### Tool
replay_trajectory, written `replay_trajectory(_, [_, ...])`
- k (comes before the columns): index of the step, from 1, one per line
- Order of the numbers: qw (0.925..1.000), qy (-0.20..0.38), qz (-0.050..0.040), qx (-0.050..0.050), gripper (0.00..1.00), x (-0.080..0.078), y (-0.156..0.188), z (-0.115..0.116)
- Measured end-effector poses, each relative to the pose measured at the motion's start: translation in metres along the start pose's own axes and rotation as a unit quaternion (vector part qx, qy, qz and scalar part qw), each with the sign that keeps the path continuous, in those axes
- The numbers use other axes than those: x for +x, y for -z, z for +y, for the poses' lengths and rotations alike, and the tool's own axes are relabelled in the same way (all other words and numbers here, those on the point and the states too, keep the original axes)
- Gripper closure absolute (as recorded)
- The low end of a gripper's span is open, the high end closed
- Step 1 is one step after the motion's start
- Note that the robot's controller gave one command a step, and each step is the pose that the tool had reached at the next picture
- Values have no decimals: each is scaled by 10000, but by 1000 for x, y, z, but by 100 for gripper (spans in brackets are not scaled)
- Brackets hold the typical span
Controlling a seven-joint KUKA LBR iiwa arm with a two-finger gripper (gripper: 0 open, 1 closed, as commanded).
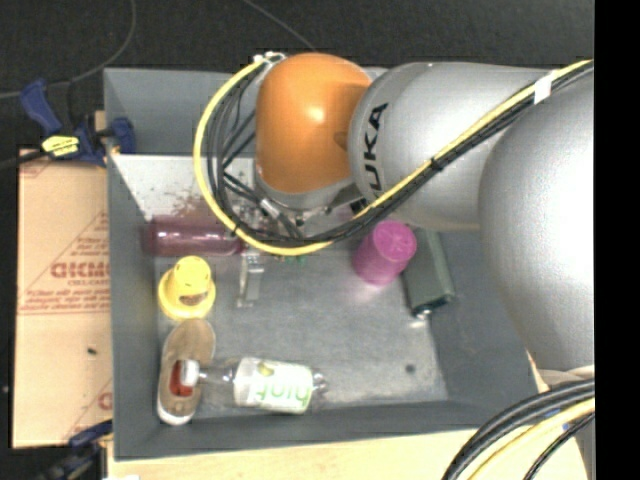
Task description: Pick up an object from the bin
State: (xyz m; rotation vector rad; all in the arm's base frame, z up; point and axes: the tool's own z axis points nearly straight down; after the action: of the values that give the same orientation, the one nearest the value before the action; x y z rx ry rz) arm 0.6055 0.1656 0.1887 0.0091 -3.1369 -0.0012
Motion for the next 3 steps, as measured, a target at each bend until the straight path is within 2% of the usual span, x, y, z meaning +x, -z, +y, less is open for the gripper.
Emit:
replay_trajectory(1, [10000, -26, -40, -7, 0, -2, 5, -1])
replay_trajectory(2, [9980, 628, -42, -2, 0, -24, -93, 39])
replay_trajectory(3, [9877, 1560, -67, 0, 0, 83, -64, 8])
